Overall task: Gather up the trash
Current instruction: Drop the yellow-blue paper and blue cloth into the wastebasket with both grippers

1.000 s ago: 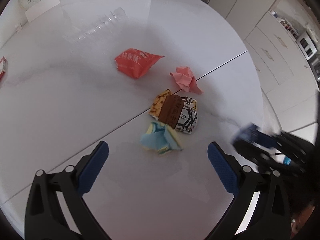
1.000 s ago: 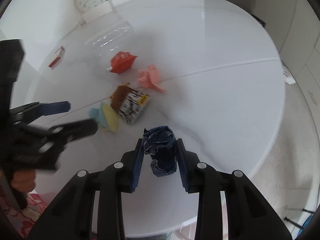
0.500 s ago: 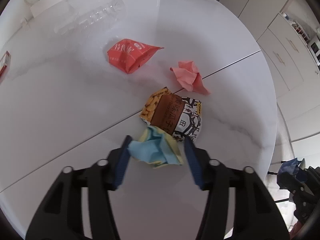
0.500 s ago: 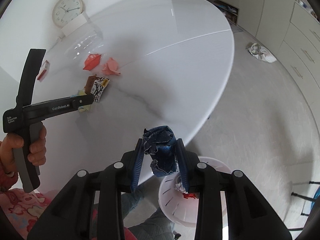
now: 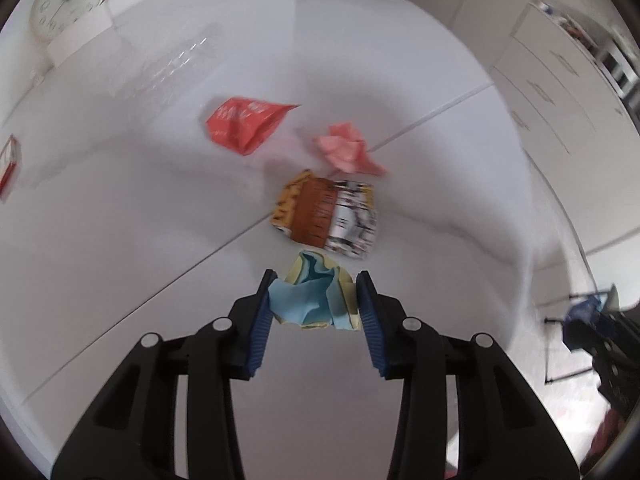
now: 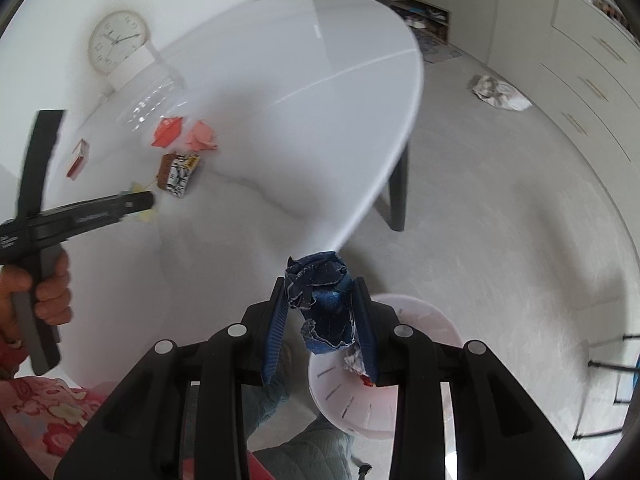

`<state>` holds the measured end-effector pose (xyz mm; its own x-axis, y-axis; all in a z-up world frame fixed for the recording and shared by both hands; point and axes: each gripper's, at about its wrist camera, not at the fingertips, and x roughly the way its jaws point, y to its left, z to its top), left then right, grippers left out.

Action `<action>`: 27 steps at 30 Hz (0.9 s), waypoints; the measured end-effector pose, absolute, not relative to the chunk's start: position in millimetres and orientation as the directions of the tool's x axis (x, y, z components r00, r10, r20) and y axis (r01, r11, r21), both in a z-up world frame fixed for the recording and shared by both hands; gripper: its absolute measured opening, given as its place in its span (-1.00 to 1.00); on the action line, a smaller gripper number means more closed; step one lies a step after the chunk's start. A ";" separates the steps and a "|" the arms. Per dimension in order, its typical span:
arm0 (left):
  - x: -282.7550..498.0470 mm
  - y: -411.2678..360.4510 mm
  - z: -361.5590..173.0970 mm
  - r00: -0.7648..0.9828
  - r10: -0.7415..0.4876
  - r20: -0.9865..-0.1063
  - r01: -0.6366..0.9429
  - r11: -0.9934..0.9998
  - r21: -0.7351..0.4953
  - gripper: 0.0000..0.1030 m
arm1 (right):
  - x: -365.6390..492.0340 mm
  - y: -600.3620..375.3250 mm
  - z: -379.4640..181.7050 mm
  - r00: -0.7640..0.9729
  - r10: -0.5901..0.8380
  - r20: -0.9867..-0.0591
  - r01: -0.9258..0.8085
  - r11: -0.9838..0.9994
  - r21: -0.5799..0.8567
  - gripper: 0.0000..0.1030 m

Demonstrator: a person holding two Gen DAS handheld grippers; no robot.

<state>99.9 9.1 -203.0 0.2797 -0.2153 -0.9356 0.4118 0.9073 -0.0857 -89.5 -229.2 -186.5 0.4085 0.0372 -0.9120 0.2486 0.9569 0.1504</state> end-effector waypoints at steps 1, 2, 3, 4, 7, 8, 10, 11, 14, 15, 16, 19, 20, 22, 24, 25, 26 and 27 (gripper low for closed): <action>94.0 6.6 -196.5 0.280 -0.225 -0.933 0.436 0.896 -0.085 -0.22 | -94.1 -230.8 -187.5 0.406 0.030 -0.913 0.261 0.954 0.148 -0.36; 89.7 4.5 -191.7 0.279 -0.236 -0.931 0.455 0.886 -0.088 -0.22 | -102.9 -233.6 -189.6 0.401 0.020 -0.916 0.284 0.948 0.145 -0.36; 85.1 1.9 -187.6 0.276 -0.250 -0.928 0.474 0.875 -0.094 -0.22 | -107.7 -234.8 -191.1 0.397 0.016 -0.918 0.296 0.944 0.145 -0.36; 79.7 0.6 -182.5 0.271 -0.263 -0.926 0.494 0.864 -0.101 -0.22 | -116.0 -236.7 -194.8 0.390 0.011 -0.921 0.319 0.936 0.147 -0.36; 58.9 -14.5 -171.5 0.241 -0.311 -0.919 0.572 0.811 -0.125 -0.21 | -133.7 -239.5 -208.6 0.364 0.003 -0.931 0.367 0.919 0.146 -0.36; 51.4 -21.7 -169.2 0.232 -0.321 -0.918 0.592 0.795 -0.129 -0.21 | -138.1 -240.4 -214.1 0.356 0.004 -0.935 0.380 0.913 0.148 -0.35; 40.8 -32.5 -168.4 0.207 -0.341 -0.917 0.636 0.759 -0.138 -0.21 | -148.9 -243.4 -232.7 0.326 0.008 -0.945 0.417 0.896 0.151 -0.35; 31.8 -38.9 -169.9 0.188 -0.347 -0.919 0.664 0.735 -0.142 -0.21 | -152.9 -244.6 -240.2 0.315 0.011 -0.949 0.427 0.891 0.152 -0.35; 11.3 -54.6 -172.8 0.158 -0.354 -0.922 0.734 0.667 -0.130 -0.21 | -164.2 -248.3 -269.3 0.273 0.024 -0.962 0.464 0.872 0.154 -0.35; 3.1 -58.6 -173.8 0.151 -0.354 -0.923 0.752 0.647 -0.125 -0.21 | -167.3 -249.8 -278.9 0.262 0.023 -0.965 0.473 0.868 0.149 -0.33; -3.9 -64.4 -174.7 0.143 -0.353 -0.924 0.772 0.624 -0.119 -0.21 | -169.1 -251.0 -284.6 0.254 0.020 -0.967 0.478 0.866 0.143 -0.32; -17.9 -77.2 -178.4 0.136 -0.335 -0.932 0.801 0.591 -0.095 -0.21 | -174.7 -253.7 -304.2 0.220 0.012 -0.975 0.496 0.860 0.122 -0.10; -24.2 -81.6 -180.0 0.130 -0.328 -0.936 0.811 0.578 -0.090 -0.21 | -177.8 -255.2 -308.3 0.220 0.014 -0.975 0.505 0.854 0.127 0.05; -32.2 -88.8 -182.9 0.121 -0.319 -0.940 0.826 0.558 -0.083 -0.21 | -184.8 -258.3 -311.1 0.216 -0.001 -0.976 0.527 0.842 0.116 0.31; -40.3 -94.7 -184.7 0.111 -0.311 -0.944 0.839 0.539 -0.079 -0.21 | -191.0 -262.0 -308.5 0.213 -0.030 -0.976 0.549 0.831 0.095 0.63; -44.6 -98.0 -186.0 0.105 -0.307 -0.946 0.845 0.529 -0.078 -0.21 | -195.1 -263.6 -307.5 0.212 -0.045 -0.976 0.559 0.825 0.084 0.69; -46.1 -100.6 -188.0 0.099 -0.305 -0.947 0.849 0.523 -0.080 -0.21 | -200.5 -266.3 -305.4 0.211 -0.062 -0.976 0.571 0.818 0.072 0.77; -48.8 -104.6 -190.5 0.088 -0.302 -0.949 0.853 0.515 -0.085 -0.21 | -205.9 -269.4 -303.2 0.209 -0.073 -0.975 0.583 0.810 0.064 0.80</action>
<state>-48.8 -104.6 -190.5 0.0883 -0.3025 -0.9491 0.8531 0.5149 -0.0848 -205.9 -269.4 -303.2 0.2090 -0.0732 -0.9752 0.5830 0.8099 0.0641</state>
